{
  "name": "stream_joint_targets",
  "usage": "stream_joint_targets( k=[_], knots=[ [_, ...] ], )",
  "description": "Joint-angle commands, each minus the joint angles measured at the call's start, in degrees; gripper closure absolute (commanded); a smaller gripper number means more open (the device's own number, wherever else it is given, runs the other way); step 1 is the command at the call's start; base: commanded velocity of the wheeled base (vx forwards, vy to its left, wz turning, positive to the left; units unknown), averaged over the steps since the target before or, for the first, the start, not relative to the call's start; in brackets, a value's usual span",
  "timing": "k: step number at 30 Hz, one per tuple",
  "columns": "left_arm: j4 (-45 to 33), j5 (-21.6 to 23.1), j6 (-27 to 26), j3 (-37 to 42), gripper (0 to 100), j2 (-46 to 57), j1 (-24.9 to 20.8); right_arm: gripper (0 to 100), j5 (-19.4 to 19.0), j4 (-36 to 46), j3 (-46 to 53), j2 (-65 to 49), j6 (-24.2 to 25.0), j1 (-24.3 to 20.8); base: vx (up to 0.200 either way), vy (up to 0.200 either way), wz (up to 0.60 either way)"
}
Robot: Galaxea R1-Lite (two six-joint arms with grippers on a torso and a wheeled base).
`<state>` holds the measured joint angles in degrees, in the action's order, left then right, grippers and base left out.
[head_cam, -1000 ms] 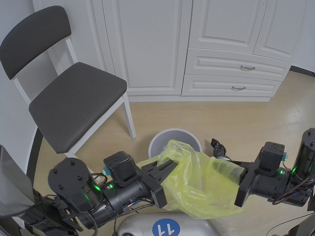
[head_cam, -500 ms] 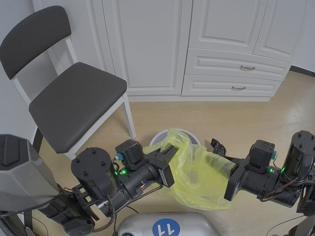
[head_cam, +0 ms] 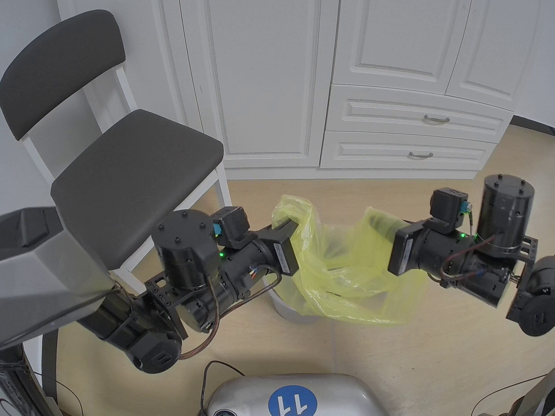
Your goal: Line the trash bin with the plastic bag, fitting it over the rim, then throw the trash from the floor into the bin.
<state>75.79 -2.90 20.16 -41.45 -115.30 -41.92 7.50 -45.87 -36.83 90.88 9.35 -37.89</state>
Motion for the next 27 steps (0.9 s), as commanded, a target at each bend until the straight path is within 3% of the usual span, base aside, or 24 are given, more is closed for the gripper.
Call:
stream_joint_targets(
  k=[1, 5, 17, 27],
  knots=[
    [-4.1, 0.1, 6.8, -7.5, 100, -5.4, 2.6, 100, -4.2, 2.3, -8.4, 10.4, 10.1, 2.3, 0.000, 0.000, 0.00],
    [-4.1, -1.1, 11.0, -10.9, 100, -9.0, 3.4, 100, -4.9, 2.5, -11.8, 15.6, 14.5, 2.3, 0.000, 0.000, 0.00],
    [-4.0, -1.4, 11.7, -11.5, 100, -12.1, 2.9, 100, -4.8, 2.6, -12.7, 19.7, 14.5, 2.4, 0.000, 0.000, 0.00],
    [-4.3, -1.0, 12.2, -18.1, 100, -21.6, 4.7, 100, -4.9, -3.2, -15.1, 30.4, 14.6, 5.7, 0.000, 0.000, 0.00]
  ],
)
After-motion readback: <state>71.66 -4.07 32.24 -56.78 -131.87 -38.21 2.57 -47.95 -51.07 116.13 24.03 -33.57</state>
